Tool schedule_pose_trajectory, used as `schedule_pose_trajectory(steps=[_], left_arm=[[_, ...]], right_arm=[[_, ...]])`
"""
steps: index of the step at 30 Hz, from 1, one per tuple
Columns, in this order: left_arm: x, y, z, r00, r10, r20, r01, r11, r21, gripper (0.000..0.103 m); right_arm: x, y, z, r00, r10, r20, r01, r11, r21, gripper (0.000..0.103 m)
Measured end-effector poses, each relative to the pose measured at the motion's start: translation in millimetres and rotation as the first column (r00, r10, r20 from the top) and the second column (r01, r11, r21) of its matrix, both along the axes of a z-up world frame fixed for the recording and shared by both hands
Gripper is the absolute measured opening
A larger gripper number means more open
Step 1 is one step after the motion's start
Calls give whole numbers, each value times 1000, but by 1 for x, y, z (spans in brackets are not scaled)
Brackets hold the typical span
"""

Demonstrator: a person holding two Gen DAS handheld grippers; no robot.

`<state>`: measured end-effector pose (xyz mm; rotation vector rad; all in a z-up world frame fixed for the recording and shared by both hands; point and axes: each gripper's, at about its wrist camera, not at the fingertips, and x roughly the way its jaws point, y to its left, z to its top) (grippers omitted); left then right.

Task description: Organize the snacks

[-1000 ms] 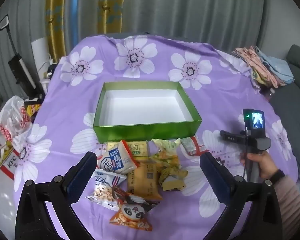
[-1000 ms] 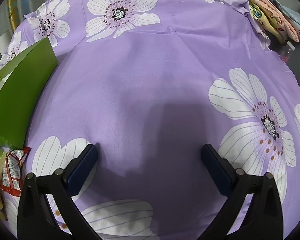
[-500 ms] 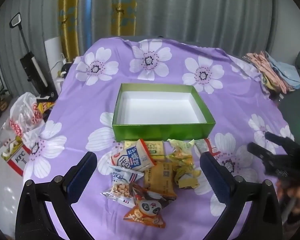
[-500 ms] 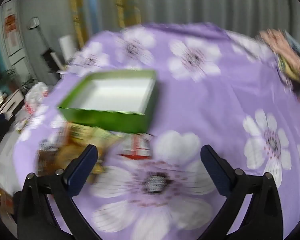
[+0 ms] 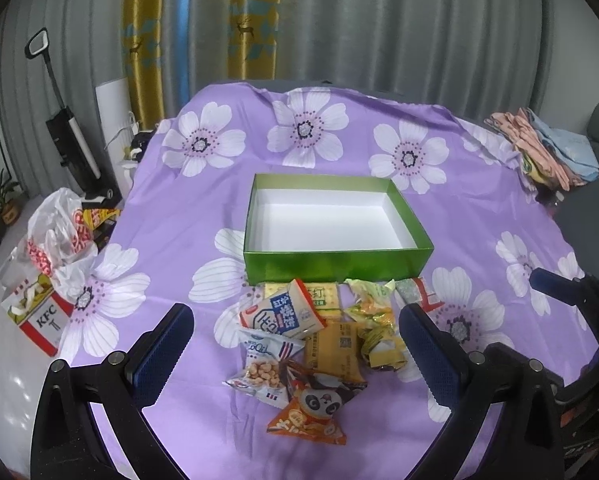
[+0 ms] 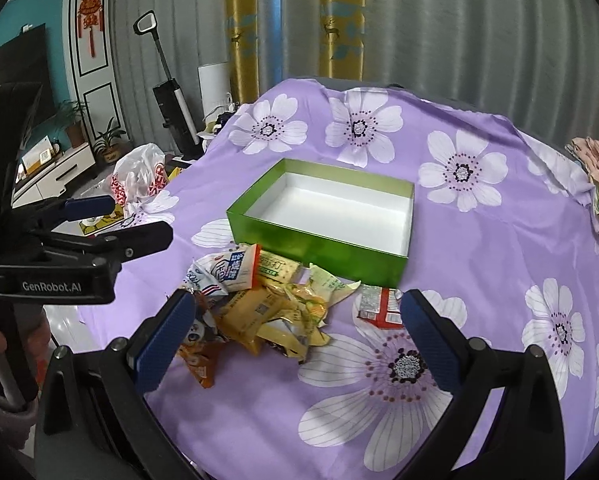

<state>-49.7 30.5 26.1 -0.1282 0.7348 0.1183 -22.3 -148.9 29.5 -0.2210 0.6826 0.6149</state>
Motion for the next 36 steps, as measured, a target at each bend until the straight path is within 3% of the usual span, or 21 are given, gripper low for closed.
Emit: schedule_pose_trajectory(steps=[18, 36], left_arm=[[-10, 5, 12, 997, 24, 76, -29, 998, 61, 102], [-9, 0, 11, 997, 12, 74, -17, 997, 69, 102]], right_arm=[[-10, 20, 11, 997, 36, 65, -34, 999, -27, 103], [-10, 20, 8, 998, 42, 44, -42, 999, -14, 103]])
